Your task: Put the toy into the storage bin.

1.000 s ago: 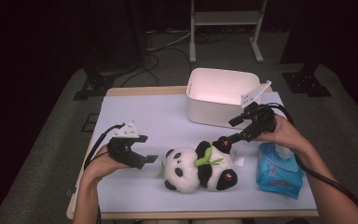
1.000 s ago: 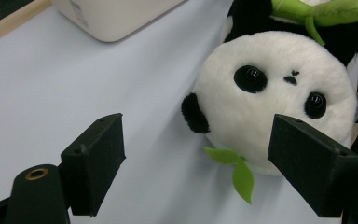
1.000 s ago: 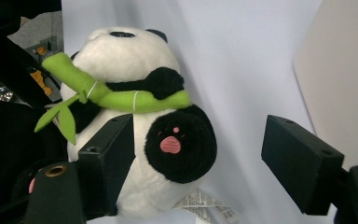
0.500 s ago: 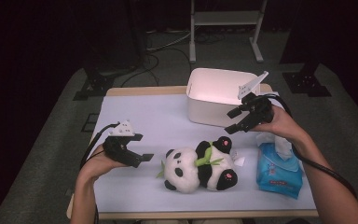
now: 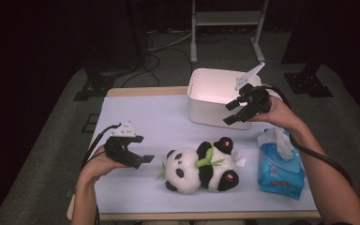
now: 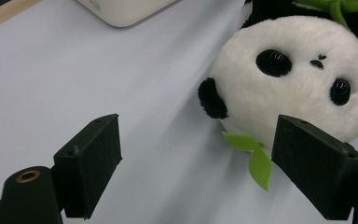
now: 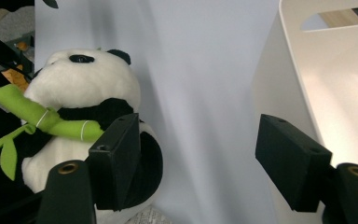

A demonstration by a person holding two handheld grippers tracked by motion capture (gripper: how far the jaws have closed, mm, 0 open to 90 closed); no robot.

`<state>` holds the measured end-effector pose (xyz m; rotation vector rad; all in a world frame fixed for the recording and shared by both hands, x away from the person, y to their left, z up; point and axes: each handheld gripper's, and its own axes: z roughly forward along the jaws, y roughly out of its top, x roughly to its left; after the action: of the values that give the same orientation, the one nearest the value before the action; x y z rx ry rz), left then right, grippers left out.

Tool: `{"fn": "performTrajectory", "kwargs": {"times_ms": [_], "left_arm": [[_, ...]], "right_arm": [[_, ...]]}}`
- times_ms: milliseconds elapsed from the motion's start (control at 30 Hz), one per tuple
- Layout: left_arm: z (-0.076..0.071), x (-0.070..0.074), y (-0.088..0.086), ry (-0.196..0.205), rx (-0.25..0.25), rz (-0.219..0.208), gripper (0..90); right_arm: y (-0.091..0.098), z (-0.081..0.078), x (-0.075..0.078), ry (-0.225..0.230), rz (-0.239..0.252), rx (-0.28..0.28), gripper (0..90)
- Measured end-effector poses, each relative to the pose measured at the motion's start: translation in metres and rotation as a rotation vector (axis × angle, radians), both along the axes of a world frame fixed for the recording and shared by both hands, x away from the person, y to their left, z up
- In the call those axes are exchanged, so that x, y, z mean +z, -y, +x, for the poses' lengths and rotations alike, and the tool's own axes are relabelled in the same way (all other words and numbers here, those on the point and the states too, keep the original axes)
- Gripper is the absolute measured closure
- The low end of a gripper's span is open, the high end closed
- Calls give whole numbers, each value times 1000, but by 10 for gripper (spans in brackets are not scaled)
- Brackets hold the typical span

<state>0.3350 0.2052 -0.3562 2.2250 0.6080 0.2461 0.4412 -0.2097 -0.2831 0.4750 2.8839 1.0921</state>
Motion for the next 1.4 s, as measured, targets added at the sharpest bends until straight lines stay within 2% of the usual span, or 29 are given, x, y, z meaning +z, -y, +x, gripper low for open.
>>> {"fn": "performTrajectory", "kwargs": {"times_ms": [300,633,700,767,967,1033,1133,1167,1233,1300,1400], "left_arm": [[1,-2,-3,-4,10,6,147],[2,-4,-5,-14,6,7,147],[2,-4,-5,-14,6,6,146],[3,-4,-5,-16,7,4,146],[4,-6,-6,-28,6,5,146],[4,-7,-6,-30,3,1,146],[4,-7,-6,-33,5,-4,146],[4,-7,-7,-33,7,-4,146],[4,-7,-7,-34,12,-8,146],[4,-7,-9,-37,14,-5,146],[5,-7,-10,-40,16,0,146]], "right_arm": [[-13,16,7,13,-29,1,313],[-21,38,4,22,-50,1,380],[-22,42,3,6,-52,-7,390],[-23,44,3,10,-56,-8,393],[-31,56,-1,36,-85,-19,464],[-33,62,-4,25,-89,-26,512],[-34,65,-7,23,-95,-31,535],[-35,68,-10,20,-102,-34,579],[-35,70,-12,23,-101,-38,589],[-37,74,-14,21,-96,-38,641],[-43,77,-19,18,-114,-27,711]]}}
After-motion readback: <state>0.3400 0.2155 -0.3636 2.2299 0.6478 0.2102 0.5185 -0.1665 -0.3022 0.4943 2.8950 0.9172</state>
